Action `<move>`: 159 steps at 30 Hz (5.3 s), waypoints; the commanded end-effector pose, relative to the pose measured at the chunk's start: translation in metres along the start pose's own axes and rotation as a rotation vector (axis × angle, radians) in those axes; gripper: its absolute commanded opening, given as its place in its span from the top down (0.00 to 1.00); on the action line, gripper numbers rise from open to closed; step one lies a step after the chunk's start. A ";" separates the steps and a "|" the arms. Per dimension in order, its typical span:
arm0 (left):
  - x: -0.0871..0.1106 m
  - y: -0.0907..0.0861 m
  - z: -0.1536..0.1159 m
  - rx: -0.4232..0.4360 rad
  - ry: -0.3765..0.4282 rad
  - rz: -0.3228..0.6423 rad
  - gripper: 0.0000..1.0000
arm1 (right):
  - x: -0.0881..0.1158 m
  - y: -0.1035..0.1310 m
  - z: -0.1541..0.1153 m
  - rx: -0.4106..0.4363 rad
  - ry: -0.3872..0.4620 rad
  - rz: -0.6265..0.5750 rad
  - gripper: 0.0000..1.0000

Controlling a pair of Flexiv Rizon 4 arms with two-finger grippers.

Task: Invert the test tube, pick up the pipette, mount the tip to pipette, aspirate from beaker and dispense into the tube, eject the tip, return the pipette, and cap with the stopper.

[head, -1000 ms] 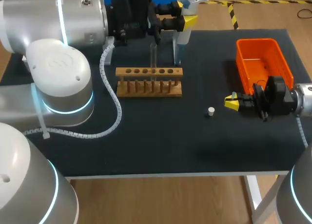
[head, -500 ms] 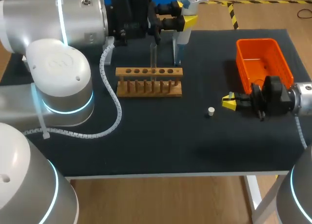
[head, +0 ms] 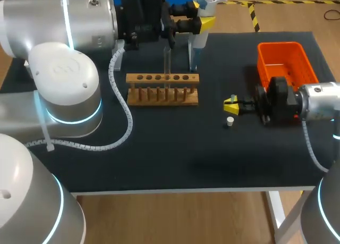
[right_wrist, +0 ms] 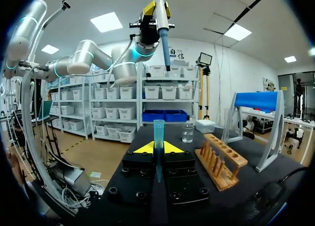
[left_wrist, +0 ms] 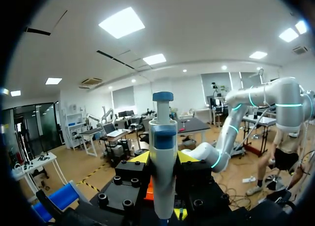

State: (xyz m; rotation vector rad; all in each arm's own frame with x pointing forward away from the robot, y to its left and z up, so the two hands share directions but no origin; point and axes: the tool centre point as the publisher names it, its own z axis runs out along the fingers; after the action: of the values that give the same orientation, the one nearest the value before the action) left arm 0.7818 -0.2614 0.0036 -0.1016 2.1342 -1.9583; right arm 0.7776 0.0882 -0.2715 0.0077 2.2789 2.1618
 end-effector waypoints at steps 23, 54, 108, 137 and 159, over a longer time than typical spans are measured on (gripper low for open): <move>0.000 -0.001 0.000 -0.001 0.001 0.000 1.00 | -0.007 0.028 0.066 -0.024 0.050 -0.055 1.00; 0.001 0.001 0.001 0.080 0.010 -0.077 1.00 | -0.002 0.025 0.074 -0.021 0.068 -0.055 1.00; 0.002 0.001 0.000 0.072 0.007 -0.080 1.00 | -0.013 0.043 0.091 -0.046 0.059 -0.043 1.00; 0.002 0.001 0.000 0.072 0.007 -0.080 1.00 | -0.008 0.058 0.087 -0.030 0.054 -0.065 1.00; 0.002 0.001 0.000 0.072 0.007 -0.080 1.00 | -0.013 0.066 0.087 -0.039 0.051 -0.074 1.00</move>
State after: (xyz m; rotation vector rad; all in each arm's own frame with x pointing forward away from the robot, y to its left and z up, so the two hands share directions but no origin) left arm 0.7805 -0.2624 0.0038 -0.1706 2.0980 -2.0767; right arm 0.7912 0.1799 -0.2115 -0.1303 2.2237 2.1950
